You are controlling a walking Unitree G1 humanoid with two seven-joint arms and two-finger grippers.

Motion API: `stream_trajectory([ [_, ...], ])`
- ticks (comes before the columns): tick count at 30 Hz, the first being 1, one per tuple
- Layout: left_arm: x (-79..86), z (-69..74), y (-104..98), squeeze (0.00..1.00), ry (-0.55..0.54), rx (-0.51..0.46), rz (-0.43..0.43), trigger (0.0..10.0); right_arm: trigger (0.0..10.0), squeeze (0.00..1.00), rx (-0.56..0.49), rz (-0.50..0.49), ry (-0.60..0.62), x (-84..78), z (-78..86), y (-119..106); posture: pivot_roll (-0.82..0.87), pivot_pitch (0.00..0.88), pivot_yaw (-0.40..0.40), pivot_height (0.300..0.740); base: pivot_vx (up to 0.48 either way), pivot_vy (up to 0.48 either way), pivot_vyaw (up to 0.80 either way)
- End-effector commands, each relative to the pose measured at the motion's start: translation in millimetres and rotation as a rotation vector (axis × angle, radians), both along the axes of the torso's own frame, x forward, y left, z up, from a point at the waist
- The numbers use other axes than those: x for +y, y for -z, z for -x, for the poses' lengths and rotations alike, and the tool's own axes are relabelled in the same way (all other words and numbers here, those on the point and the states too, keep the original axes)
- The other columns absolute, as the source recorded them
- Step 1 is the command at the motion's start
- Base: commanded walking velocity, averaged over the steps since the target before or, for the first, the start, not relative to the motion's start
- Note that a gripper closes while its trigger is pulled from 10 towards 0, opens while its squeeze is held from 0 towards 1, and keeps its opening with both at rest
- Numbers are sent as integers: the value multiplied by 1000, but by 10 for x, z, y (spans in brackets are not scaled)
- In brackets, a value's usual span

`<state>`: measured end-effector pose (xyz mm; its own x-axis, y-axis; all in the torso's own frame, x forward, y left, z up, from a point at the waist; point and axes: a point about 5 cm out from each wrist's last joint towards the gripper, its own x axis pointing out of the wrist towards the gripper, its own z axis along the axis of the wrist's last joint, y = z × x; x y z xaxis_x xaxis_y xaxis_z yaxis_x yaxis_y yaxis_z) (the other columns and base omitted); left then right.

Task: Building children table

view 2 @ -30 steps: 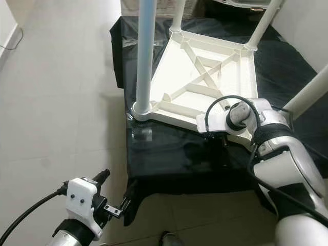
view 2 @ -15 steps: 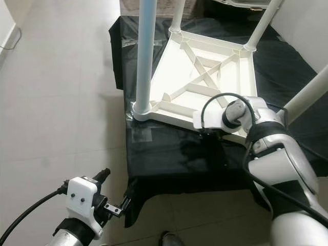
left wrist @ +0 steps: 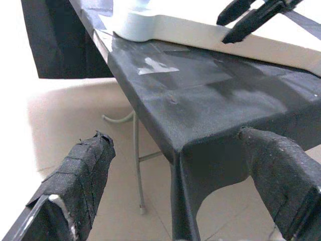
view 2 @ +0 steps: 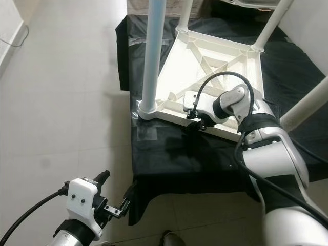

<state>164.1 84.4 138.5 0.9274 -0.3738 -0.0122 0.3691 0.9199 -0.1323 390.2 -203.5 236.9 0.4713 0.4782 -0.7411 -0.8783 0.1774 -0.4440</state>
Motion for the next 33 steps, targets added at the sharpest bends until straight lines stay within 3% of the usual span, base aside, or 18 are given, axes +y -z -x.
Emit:
stream_trajectory([
  [1, -10, 28, 44, 0, 6, 17, 2, 10000, 10000, 0, 55, 4, -2, 59, 15, 152, 56, 167, -38, 740, 0, 0, 0],
  [16, -22, 41, 43, 0, 8, 17, 1, 10000, 10000, 0, 44, 107, 42, 145, -10, 352, 62, 168, -43, 740, 0, 0, 0],
  [17, -20, 40, 44, 0, 7, 17, 0, 10000, 4000, 0, 42, 120, 43, 166, -11, 381, 62, 168, -43, 740, 0, 0, 0],
  [19, -19, 40, 44, 0, 7, 17, 0, 10000, 4000, 0, 42, 123, 45, 172, -13, 390, 62, 168, -43, 740, 0, 0, 0],
  [20, -19, 39, 41, 0, 6, 15, -1, 10000, 0, 0, 44, 119, 49, 182, -14, 394, 64, 178, -48, 740, 0, 0, 0],
  [28, -19, 38, 33, 0, 5, 11, -4, 10000, 0, 0, 46, 107, 62, 207, -20, 408, 64, 178, -48, 740, 0, 0, 0],
  [33, -19, 37, 31, 0, 4, 11, -3, 10000, 0, 0, 126, 114, 19, 116, 38, 397, 60, 184, -47, 740, 0, 0, 0],
])
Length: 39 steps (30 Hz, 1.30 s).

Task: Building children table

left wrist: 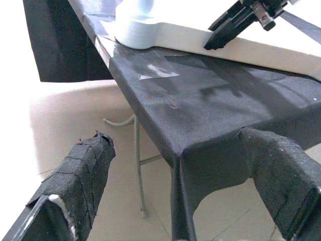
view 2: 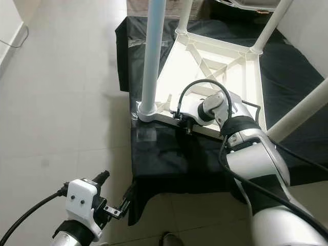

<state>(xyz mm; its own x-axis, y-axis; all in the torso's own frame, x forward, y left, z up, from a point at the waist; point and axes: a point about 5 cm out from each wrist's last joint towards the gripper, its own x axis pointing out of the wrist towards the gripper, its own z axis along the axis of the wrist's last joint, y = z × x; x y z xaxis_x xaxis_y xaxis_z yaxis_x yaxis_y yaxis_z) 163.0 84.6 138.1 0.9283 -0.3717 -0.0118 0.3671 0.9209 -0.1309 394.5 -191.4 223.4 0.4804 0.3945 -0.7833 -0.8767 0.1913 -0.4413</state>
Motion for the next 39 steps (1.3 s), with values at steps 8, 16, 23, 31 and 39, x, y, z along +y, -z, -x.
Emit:
stream_trajectory([
  [8, -17, 21, 27, 0, 7, 13, 1, 10000, 0, 0, 173, 6, -75, -233, 159, 79, 57, 186, -44, 740, 0, 0, 0],
  [16, -11, 17, 31, 0, 8, 17, 1, 10000, 0, 0, 339, 77, -246, -314, 339, 243, 56, 188, -38, 740, 0, 0, 0],
  [23, -5, 13, 33, 0, 9, 19, 1, 10000, 0, 0, 396, 103, -345, -315, 426, 346, 58, 188, -37, 740, 0, 0, 0],
  [31, 3, 12, 37, 0, 8, 20, 2, 10000, 0, 0, 269, 212, -477, -219, 410, 345, 55, 188, -36, 740, 0, 0, 0],
  [39, 8, 12, 37, 0, 6, 21, 4, 10000, 0, 0, 214, 167, -591, -81, 430, 333, 55, 185, -37, 740, 0, 0, 0],
])
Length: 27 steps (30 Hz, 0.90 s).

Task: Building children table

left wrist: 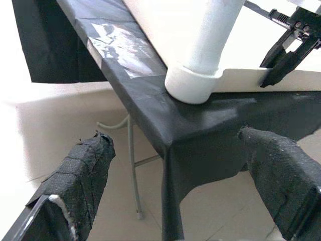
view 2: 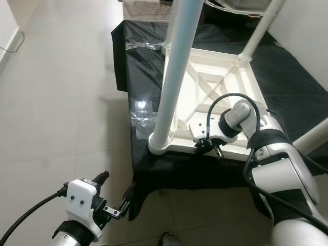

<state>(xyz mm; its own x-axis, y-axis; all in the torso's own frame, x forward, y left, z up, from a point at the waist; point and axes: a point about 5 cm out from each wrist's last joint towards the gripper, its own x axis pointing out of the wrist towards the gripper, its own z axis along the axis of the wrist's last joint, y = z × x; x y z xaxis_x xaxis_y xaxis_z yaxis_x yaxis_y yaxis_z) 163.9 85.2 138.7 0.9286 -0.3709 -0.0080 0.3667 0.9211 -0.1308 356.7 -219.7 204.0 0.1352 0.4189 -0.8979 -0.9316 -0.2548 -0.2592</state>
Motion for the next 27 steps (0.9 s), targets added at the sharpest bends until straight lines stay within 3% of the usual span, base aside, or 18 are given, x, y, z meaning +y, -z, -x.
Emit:
stream_trajectory([
  [1, 1, 19, 45, 0, 8, 25, 3, 10000, 0, 0, 21, 14, -182, 238, 54, 136, 55, 185, -37, 740, 0, 0, 0],
  [9, 2, 18, 50, 0, 9, 27, 3, 10000, 0, 0, 1, -4, -226, 310, 56, 139, 52, 182, -34, 740, 0, 0, 0],
  [14, 0, 24, 57, 0, 11, 30, 3, 10000, 0, 0, -95, -70, -252, 479, -1, 88, 59, 173, -30, 740, 0, 0, 0],
  [22, 1, 25, 63, 0, 11, 33, 5, 10000, 0, 0, -140, -98, -254, 537, -29, 54, 59, 173, -30, 740, 0, 0, 0],
  [23, -1, 26, 66, 0, 11, 34, 5, 10000, 9725, 0, -161, -89, -247, 542, -43, 50, 58, 165, -30, 740, 0, 0, 0],
  [27, -6, 30, 74, 0, 12, 37, 7, 10000, 10000, 0, -191, -70, -219, 527, -68, 67, 56, 162, -28, 740, 0, 0, 0],
])
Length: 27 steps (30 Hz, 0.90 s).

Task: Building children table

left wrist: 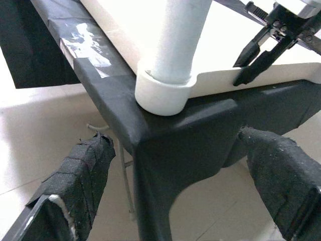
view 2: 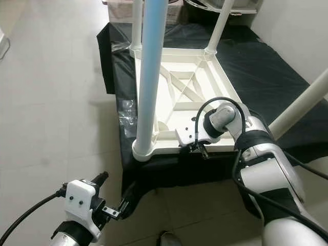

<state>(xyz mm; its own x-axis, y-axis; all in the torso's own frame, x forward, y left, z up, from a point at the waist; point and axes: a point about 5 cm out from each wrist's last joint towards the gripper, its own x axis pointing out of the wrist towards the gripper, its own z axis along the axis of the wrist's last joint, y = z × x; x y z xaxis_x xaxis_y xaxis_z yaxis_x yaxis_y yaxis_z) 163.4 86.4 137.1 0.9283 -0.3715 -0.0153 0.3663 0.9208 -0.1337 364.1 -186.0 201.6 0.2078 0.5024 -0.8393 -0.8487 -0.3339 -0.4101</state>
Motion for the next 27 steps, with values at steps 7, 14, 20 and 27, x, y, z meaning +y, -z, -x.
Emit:
stream_trajectory([
  [7, -8, 20, 58, 0, 10, 29, 6, 10000, 10000, 1000, -80, -27, -85, 194, -16, 0, 58, 165, -34, 740, 0, 0, 0],
  [14, 1, 10, 63, 0, 11, 28, 3, 10000, 10000, 0, -94, -8, -38, 82, -38, -64, 57, 166, -32, 740, 0, 0, 0],
  [20, 7, 0, 64, 0, 10, 26, 1, 10000, 10000, 0, -70, -17, 17, -69, -42, -198, 56, 165, -30, 740, 0, 0, 0],
  [27, 15, -13, 76, 0, 11, 26, -2, 10000, 10000, 0, -9, 14, 140, -391, -9, -353, 52, 160, -22, 740, 0, 0, 0],
])
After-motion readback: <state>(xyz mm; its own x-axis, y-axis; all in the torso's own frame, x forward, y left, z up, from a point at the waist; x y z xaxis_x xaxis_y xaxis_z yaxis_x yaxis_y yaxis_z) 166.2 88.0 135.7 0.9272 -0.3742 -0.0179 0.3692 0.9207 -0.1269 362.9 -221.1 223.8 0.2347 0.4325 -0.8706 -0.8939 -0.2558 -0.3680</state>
